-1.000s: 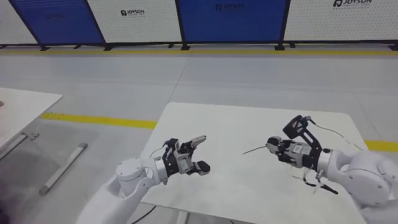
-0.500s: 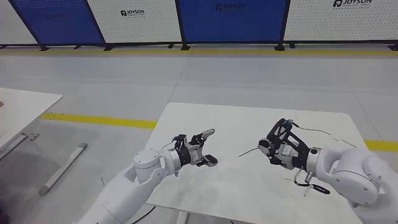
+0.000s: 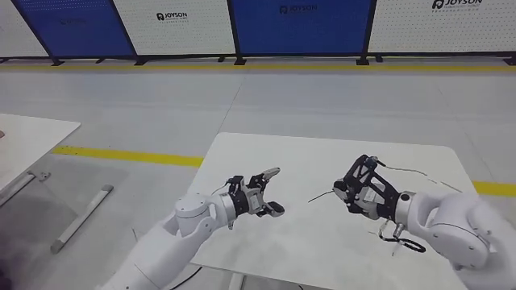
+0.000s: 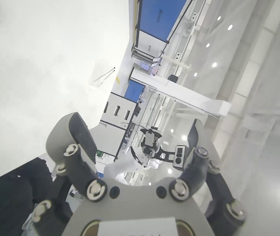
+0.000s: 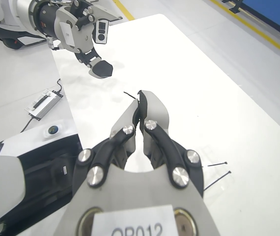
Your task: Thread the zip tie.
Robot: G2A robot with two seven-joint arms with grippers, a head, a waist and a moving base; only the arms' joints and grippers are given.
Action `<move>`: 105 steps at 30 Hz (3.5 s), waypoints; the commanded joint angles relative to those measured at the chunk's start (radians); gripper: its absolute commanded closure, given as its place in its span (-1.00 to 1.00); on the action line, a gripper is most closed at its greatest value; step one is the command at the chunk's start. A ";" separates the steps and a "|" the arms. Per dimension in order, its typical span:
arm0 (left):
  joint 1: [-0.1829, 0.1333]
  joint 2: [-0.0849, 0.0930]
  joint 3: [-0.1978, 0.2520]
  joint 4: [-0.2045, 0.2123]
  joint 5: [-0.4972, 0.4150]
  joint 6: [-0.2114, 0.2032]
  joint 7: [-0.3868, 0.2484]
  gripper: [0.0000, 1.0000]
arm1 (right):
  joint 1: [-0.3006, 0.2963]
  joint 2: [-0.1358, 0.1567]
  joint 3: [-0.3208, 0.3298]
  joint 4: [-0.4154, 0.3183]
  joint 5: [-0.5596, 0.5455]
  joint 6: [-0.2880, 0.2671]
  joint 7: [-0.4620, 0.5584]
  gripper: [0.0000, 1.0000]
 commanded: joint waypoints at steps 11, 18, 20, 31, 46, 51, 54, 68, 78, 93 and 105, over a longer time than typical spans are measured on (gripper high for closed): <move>-0.171 0.046 0.222 0.059 -0.256 0.000 -0.015 -1.00 | 0.123 -0.010 -0.158 -0.013 -0.128 0.000 0.021 1.00; -0.197 0.050 0.251 0.077 -0.290 0.000 -0.021 -1.00 | 0.125 -0.010 -0.161 -0.011 -0.125 0.000 0.020 1.00; -0.197 0.050 0.251 0.077 -0.290 0.000 -0.021 -1.00 | 0.125 -0.010 -0.161 -0.011 -0.125 0.000 0.020 1.00; -0.294 0.031 0.328 0.094 -0.472 -0.001 0.120 -1.00 | 0.125 -0.010 -0.161 -0.011 -0.125 0.000 0.020 1.00; -0.297 0.022 0.394 0.116 -0.464 0.000 0.056 -0.06 | 0.125 -0.010 -0.161 -0.011 -0.125 0.000 0.020 1.00; -0.325 0.034 0.414 0.127 -0.505 0.000 0.046 0.08 | 0.125 -0.010 -0.161 -0.011 -0.125 0.000 0.020 1.00; -0.335 0.038 0.423 0.126 -0.523 0.000 0.049 0.10 | 0.125 -0.010 -0.161 -0.011 -0.125 0.000 0.020 1.00; -0.389 0.058 0.489 0.128 -0.572 0.000 0.004 0.42 | 0.125 -0.010 -0.161 -0.011 -0.125 0.000 0.020 1.00; -0.395 0.050 0.496 0.149 -0.572 0.000 0.007 0.68 | 0.125 -0.010 -0.161 -0.011 -0.125 0.000 0.020 1.00; -0.407 0.038 0.507 0.183 -0.572 0.000 -0.041 1.00 | 0.125 -0.010 -0.161 -0.011 -0.125 0.000 0.020 1.00; -0.432 0.038 0.538 0.194 -0.572 0.000 -0.045 1.00 | 0.110 -0.011 -0.155 -0.008 -0.133 0.005 -0.001 0.10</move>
